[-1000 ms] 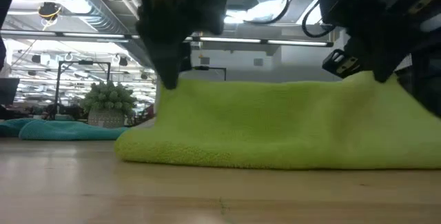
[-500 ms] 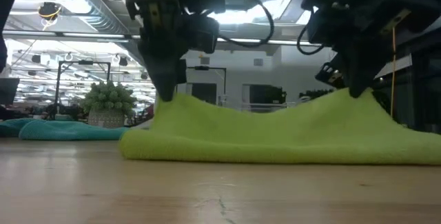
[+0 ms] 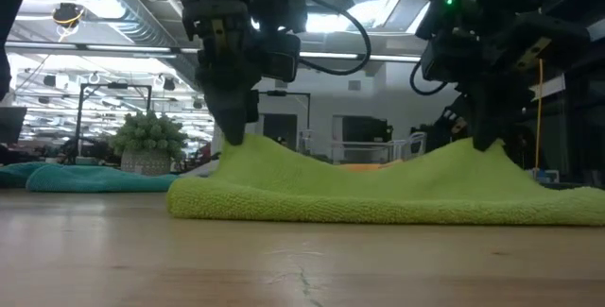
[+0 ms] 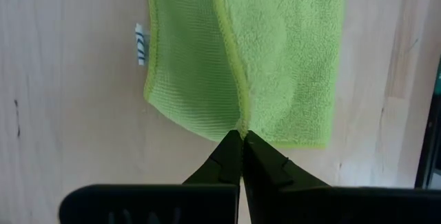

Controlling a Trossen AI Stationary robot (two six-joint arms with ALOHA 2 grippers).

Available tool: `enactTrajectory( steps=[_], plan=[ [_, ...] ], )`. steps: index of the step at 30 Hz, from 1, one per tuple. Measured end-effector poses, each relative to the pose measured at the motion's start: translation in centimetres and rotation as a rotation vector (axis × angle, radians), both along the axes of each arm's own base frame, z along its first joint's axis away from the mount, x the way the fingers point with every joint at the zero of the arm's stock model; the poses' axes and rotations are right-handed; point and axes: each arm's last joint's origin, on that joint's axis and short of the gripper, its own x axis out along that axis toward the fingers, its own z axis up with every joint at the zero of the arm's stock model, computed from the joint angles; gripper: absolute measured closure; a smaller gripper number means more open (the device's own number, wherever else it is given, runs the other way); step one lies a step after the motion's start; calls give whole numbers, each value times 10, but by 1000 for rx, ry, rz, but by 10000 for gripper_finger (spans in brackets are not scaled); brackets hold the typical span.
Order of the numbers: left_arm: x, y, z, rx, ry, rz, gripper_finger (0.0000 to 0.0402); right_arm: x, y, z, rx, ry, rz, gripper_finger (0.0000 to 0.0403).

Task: Fold microfiber towels
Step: Fold the green microfiber cloth

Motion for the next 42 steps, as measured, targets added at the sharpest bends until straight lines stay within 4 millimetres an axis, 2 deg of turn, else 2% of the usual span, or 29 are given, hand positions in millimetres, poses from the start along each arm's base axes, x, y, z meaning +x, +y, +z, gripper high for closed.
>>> enactTrajectory(
  steps=[9, 23, 34, 42],
  plan=[
    [-1, 2, 0, -2, 21, 22, 398, 0, -4, 0, -1, 0, -14, 376],
    [-2, 8, -1, 4, 26, 43, 320, -1, -8, 0, -19, -8, -17, 369],
    [-2, 7, 0, -16, 25, 39, 314, -1, -8, 0, -13, -7, -18, 287],
    [-1, 4, -2, -43, 4, 29, 311, 0, -8, 0, 1, 3, -38, 279]
  ],
)
